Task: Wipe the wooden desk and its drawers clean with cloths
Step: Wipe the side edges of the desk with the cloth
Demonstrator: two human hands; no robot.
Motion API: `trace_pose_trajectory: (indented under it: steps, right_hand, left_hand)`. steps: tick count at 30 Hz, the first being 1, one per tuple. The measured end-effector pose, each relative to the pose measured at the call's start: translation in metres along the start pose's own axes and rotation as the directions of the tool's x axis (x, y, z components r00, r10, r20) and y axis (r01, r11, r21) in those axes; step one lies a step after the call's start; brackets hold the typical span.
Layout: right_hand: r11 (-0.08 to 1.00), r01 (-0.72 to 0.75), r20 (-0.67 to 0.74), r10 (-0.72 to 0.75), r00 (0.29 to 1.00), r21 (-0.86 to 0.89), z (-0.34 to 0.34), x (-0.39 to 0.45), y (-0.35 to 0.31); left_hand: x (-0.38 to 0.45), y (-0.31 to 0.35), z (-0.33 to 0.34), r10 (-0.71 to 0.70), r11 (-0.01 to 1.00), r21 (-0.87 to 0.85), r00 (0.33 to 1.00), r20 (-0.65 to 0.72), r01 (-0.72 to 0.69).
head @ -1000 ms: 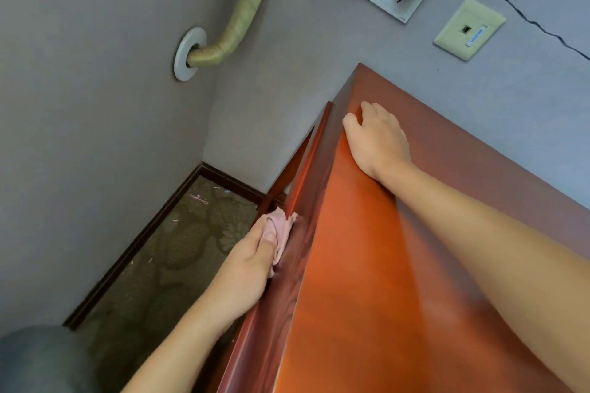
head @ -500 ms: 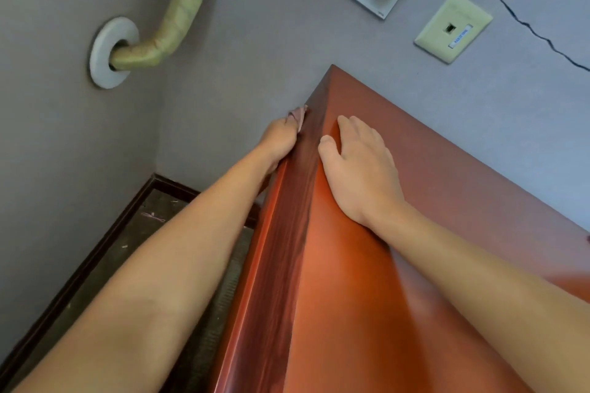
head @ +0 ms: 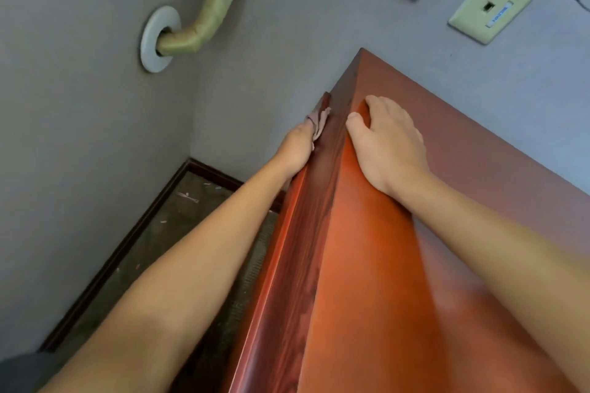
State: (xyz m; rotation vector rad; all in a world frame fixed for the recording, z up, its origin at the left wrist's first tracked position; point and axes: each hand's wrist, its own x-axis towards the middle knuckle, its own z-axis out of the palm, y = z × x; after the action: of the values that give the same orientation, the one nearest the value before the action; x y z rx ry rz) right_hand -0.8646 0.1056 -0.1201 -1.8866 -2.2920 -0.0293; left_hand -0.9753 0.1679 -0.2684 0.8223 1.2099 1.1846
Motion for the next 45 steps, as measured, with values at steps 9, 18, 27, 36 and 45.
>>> trace_pose_trajectory:
  steps: [9, 18, 27, 36, 45]
  right_hand:
    - [0.999, -0.040, -0.024, 0.040, 0.999, 0.032, -0.007, -0.008, -0.007]
    - [0.991, -0.052, -0.114, 0.065, 0.991, 0.120, -0.015, -0.028, -0.016]
    - [0.997, 0.019, -0.174, -0.005, 0.985, 0.080, -0.020, -0.047, -0.019]
    - [0.992, 0.109, -0.121, -0.101, 0.988, 0.067, -0.018, -0.041, -0.024]
    - [0.991, 0.069, -0.132, -0.053, 0.990, 0.117, -0.008, -0.030, -0.022]
  left_hand:
    - [-0.220, -0.040, -0.036, 0.110, 0.988, 0.102, 0.993, 0.043, -0.114]
    - [-0.378, -0.091, -0.060, -0.062, 0.998, -0.003, 0.998, -0.031, 0.062]
    - [-0.406, -0.102, -0.063, -0.072, 0.997, 0.034, 0.990, -0.118, 0.076]
    - [-0.301, -0.068, -0.060, -0.037, 0.990, 0.137, 0.997, 0.071, 0.027]
    - [-0.143, -0.030, -0.032, 0.061, 0.986, 0.150, 0.994, 0.087, -0.074]
